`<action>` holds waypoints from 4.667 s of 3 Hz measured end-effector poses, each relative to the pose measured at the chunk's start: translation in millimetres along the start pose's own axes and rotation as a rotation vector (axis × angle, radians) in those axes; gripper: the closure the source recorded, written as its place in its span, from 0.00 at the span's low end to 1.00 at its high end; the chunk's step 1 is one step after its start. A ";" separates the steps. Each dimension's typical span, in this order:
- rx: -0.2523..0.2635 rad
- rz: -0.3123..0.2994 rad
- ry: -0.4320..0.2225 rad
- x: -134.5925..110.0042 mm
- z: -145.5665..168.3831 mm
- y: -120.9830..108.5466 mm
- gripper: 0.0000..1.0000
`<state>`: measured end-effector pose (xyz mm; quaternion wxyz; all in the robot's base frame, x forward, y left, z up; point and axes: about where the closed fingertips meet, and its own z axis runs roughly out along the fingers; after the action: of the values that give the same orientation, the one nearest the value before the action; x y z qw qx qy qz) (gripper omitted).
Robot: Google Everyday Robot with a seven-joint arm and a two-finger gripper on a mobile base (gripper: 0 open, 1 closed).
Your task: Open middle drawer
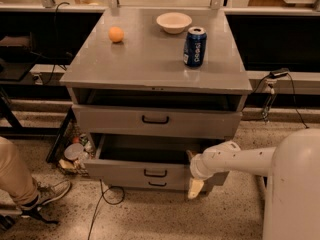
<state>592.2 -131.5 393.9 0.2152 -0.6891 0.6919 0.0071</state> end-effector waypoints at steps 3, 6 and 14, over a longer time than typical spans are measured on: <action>-0.091 0.064 0.106 8.6 -8.1 31.0 0.41; -0.121 0.158 0.075 12.1 -26.2 73.2 1.00; -0.101 0.256 -0.013 6.1 -46.9 135.0 0.08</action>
Offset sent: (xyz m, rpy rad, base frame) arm -0.0349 -0.0075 0.0004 -0.1445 0.1194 -0.0714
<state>449.8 -144.9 395.8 0.1821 -0.6049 0.7717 0.0735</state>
